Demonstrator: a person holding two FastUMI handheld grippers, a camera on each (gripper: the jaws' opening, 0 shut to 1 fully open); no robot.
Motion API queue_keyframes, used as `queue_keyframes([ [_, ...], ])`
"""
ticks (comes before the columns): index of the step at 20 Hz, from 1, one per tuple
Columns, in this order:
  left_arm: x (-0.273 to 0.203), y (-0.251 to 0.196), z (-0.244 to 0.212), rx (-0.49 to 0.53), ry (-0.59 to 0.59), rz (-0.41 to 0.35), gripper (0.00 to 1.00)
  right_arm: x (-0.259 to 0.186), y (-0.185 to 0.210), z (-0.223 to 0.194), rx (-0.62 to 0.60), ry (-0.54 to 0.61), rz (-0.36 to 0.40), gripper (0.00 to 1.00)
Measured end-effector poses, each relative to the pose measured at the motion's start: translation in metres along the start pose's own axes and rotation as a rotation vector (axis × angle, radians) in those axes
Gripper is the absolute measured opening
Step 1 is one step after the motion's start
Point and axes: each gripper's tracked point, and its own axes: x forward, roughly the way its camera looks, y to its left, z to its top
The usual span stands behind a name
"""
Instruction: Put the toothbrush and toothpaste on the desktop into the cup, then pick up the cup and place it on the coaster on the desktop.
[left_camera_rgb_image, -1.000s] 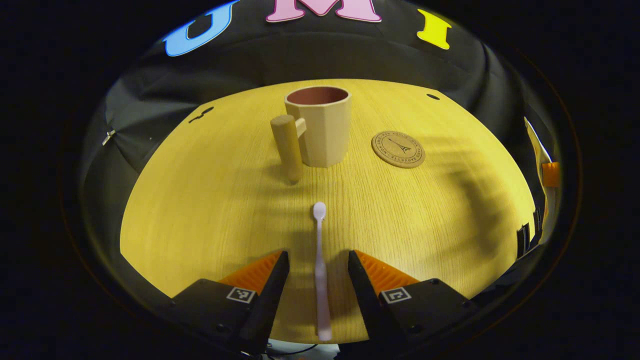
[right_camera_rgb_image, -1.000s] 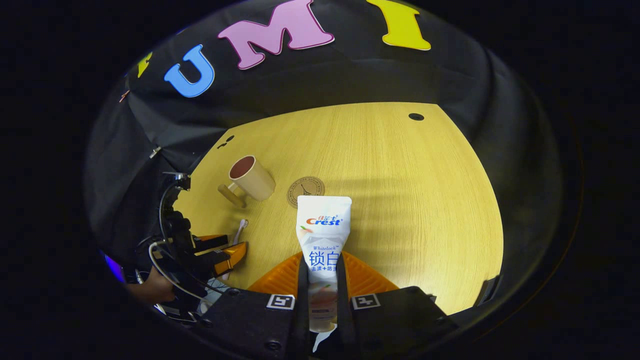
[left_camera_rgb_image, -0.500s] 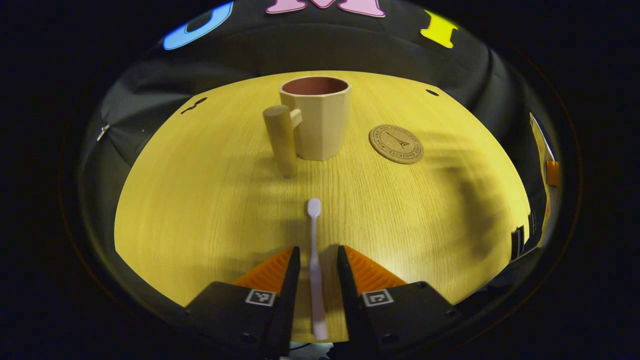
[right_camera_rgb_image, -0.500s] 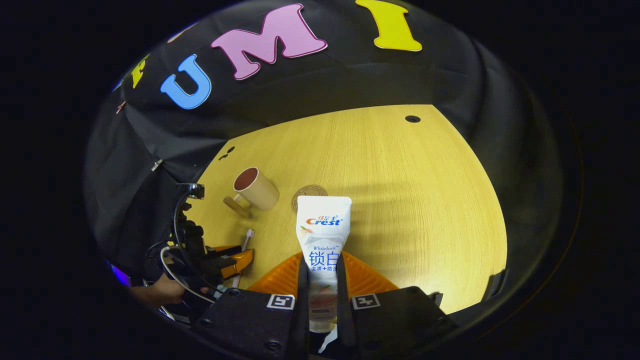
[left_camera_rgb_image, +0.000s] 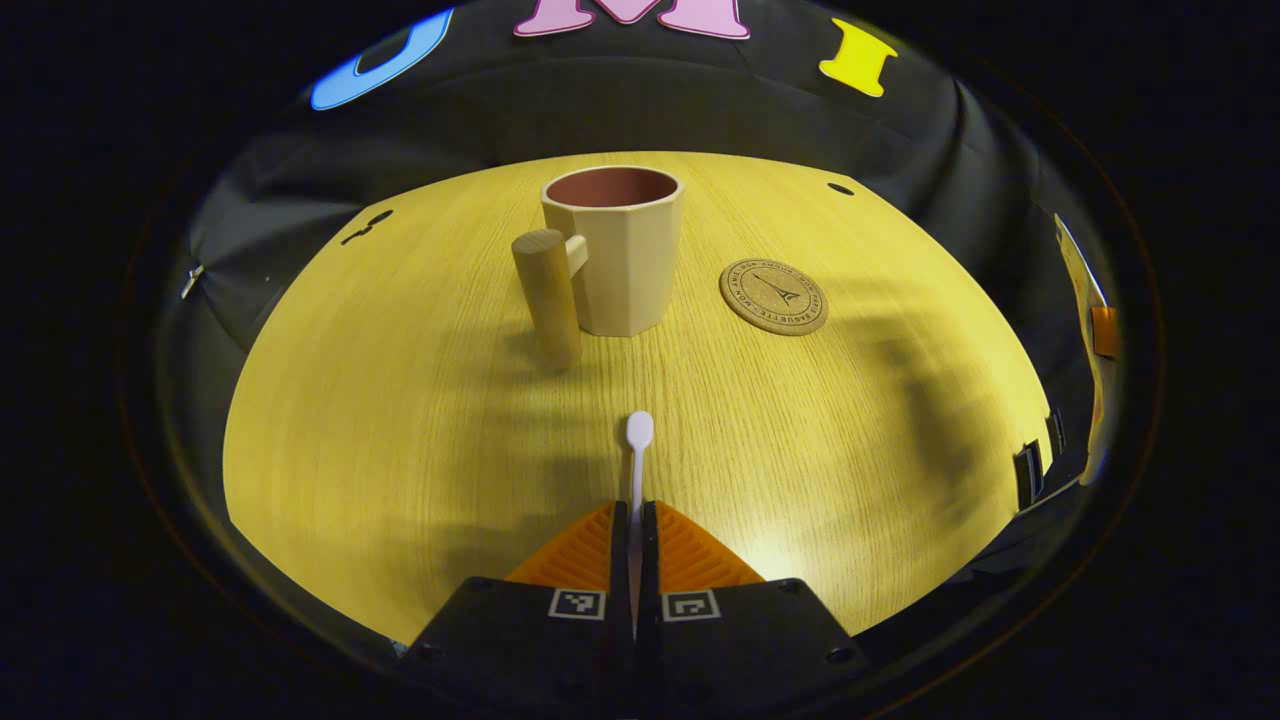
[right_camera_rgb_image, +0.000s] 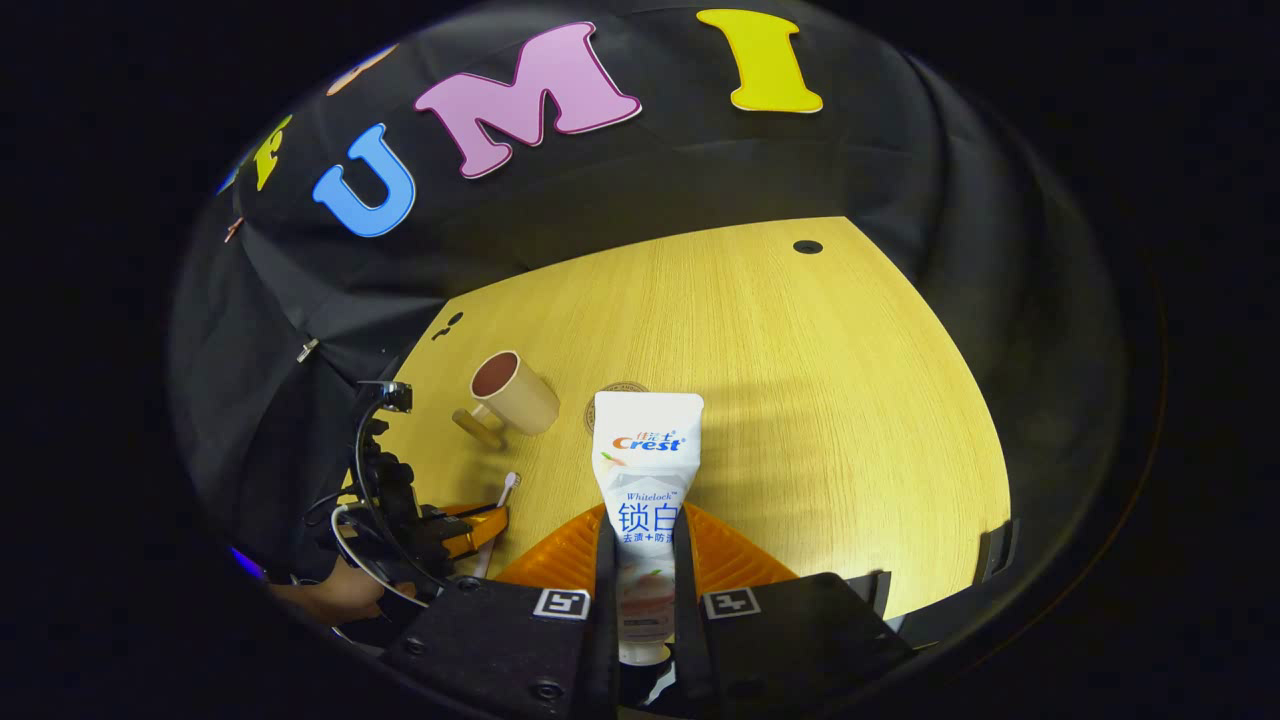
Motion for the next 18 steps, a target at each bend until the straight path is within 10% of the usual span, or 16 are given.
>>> queue_keyframes([
  [18, -0.157, 0.023, 0.089, -0.097, -0.36, -0.188, 0.07, 0.023, 0.148, 0.091, 0.0, -0.284, 0.303, 0.26],
])
